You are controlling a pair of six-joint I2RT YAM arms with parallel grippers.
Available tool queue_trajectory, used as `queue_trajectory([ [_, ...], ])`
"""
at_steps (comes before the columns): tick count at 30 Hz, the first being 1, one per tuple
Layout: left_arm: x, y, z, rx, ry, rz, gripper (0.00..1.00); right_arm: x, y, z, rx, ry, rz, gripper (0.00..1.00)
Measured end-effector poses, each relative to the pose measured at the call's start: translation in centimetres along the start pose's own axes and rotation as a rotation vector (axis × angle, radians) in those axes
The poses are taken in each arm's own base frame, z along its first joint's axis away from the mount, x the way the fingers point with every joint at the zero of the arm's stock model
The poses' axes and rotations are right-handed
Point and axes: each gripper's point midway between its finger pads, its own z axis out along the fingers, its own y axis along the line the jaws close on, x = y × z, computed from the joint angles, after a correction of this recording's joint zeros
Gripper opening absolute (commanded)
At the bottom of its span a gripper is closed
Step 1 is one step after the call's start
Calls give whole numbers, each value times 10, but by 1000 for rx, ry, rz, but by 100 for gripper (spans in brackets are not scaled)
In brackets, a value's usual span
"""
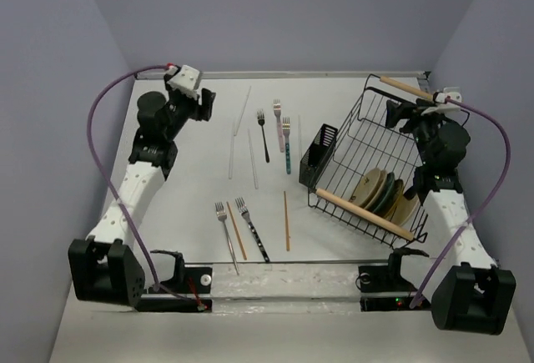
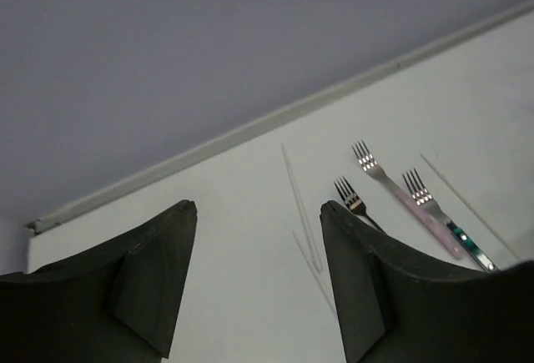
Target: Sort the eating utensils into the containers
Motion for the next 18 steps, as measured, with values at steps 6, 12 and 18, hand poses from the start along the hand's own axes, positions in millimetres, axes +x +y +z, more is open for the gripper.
queue_trajectory([
  [6,126,-48,45,134,478,-45,55,-44,-4,6,57,63,28,74],
  [12,258,-83,3,187,950,-66,58,-43,-9,-1,118,192,81,70],
  [18,244,-109,13,240,944,-31,58,-18,-8,-16,149,305,124,69],
])
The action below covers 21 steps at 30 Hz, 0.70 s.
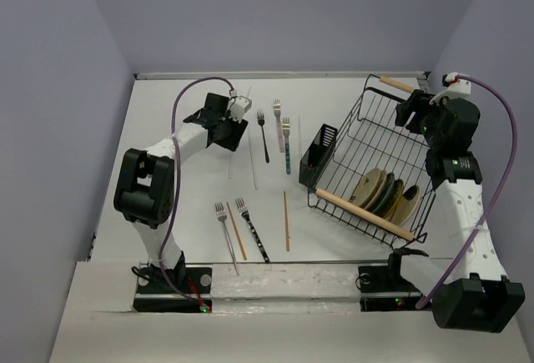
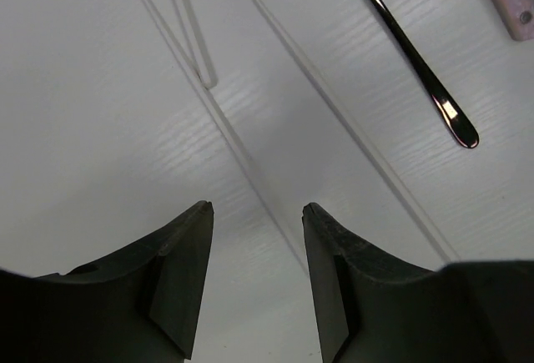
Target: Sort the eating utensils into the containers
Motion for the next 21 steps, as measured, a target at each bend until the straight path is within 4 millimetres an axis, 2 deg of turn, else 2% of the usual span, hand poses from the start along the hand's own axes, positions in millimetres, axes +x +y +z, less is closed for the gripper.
queue_trajectory([
  [2,-11,3,2,-11,-22,1,58,6,1,-1,0,22,4,69],
  [4,-11,6,6,-19,-19,-1,57,11,3,-2,-2,42,6,69],
  [13,22,8,35,-19,87,-16,55,19,8,-3,-13,72,4,69],
  [21,27,7,40,-9,101,-26,36,22,10,-3,-15,84,2,69],
])
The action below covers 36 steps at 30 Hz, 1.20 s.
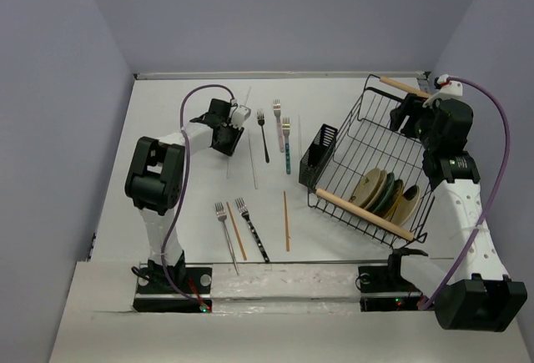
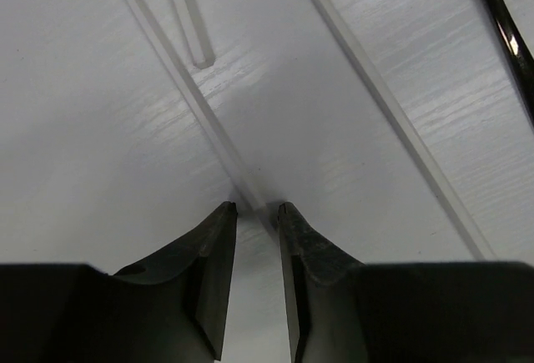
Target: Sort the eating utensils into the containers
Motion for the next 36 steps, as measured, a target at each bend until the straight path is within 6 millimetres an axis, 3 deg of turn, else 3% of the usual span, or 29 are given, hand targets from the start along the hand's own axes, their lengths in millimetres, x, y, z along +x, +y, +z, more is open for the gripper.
queue_trajectory([
  [8,5,30,-3,-37,-1,-66,24,0,0,0,0,1,-1,70],
  [13,10,51,-5,-60,-4,-114,0,0,0,0,-1,0,-4,70],
  [17,12,59,-7,-55,-10,-139,0,-1,1,-2,-2,-4,-5,70],
  [22,11,70,-7,-23,-30,-180,0,-1,7,-3,-35,-2,-9,79],
  [25,13,81,-11,3,-48,-219,0,2,27,-6,-154,17,-13,80],
  [29,3,95,-37,15,-120,-242,0,1,65,-15,-375,29,-4,73],
  [36,-67,72,-126,91,-389,-143,0,-18,115,-25,-609,18,46,70],
])
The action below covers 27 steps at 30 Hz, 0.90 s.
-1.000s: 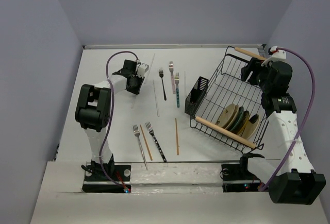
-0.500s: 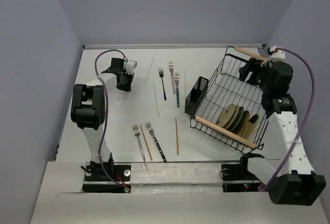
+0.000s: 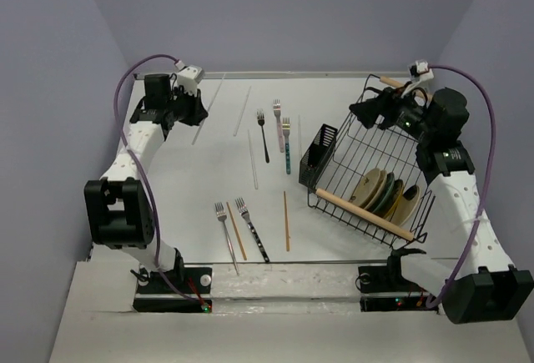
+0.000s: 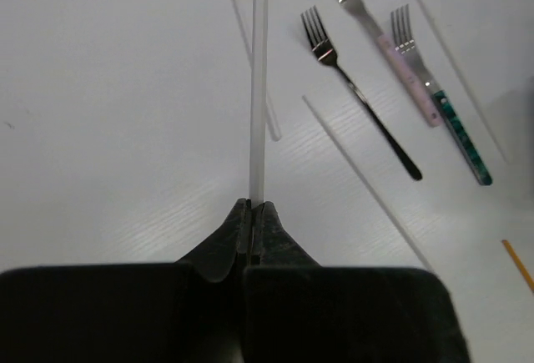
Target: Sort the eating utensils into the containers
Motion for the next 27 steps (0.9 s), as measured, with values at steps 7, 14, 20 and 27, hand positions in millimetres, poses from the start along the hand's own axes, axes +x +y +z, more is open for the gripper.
queue_trajectory([
  [7,-77,-54,-63,127,-221,85,0,-17,120,44,-314,-27,-24,78],
  [14,-103,-106,-109,214,-323,158,0,0,211,111,-520,4,19,79],
  [20,-113,-136,-138,258,-383,197,0,22,232,156,-553,20,109,78],
  [27,-109,-144,-152,265,-406,205,0,20,235,173,-569,-21,171,77],
])
